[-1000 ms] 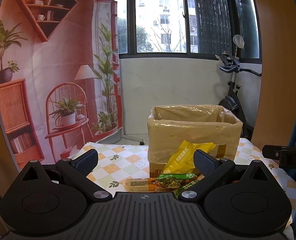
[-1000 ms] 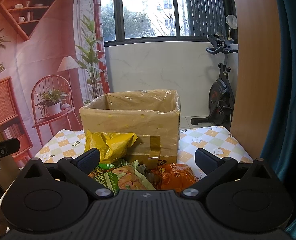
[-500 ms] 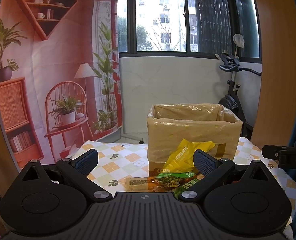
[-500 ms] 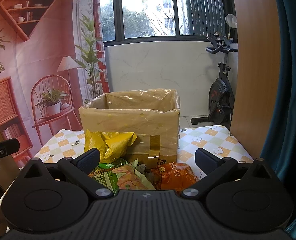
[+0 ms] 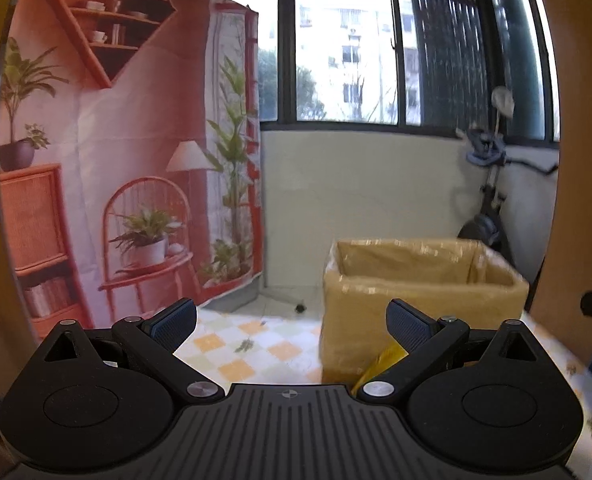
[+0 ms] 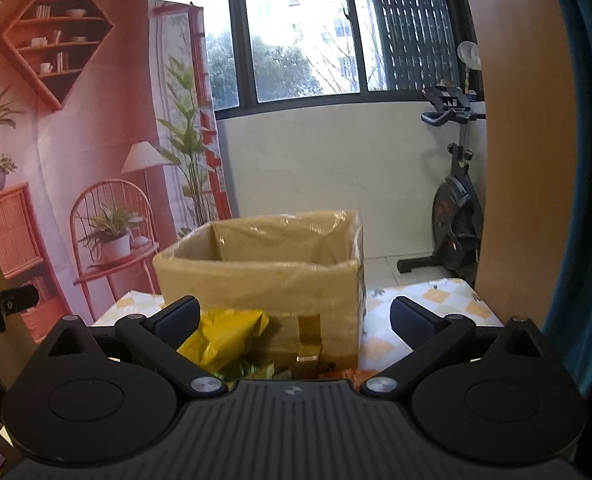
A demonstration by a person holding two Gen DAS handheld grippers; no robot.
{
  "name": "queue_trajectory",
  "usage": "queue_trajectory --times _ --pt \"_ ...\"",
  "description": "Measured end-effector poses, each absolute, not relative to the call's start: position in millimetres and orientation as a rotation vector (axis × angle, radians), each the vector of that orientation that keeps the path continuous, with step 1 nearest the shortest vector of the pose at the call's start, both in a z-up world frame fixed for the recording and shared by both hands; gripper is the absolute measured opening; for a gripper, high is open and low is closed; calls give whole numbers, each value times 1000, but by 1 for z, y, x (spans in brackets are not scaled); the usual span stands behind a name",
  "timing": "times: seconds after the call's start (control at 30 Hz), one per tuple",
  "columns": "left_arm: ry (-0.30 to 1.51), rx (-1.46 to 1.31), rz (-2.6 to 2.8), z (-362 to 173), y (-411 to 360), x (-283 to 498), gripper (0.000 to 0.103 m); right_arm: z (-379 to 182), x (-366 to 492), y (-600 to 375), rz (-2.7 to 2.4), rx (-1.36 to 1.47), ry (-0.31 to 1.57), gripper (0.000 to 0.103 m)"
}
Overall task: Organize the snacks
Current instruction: 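Move the left tool toward the snack pile while the right tool also approaches it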
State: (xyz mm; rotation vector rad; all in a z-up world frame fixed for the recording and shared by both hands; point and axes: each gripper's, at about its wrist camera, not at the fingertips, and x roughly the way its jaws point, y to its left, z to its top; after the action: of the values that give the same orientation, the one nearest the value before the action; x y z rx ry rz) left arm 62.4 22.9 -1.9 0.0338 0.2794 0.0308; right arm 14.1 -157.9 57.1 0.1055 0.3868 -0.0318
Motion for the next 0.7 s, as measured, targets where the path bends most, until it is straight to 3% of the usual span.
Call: queue_trajectory --times 0.23,0.7 --pt "321 50 -22 -16 25 107 99 39 40 -159 -111 12 238 103" --pt "420 46 -53 -42 39 147 96 2 106 -145 1 53 417 103"
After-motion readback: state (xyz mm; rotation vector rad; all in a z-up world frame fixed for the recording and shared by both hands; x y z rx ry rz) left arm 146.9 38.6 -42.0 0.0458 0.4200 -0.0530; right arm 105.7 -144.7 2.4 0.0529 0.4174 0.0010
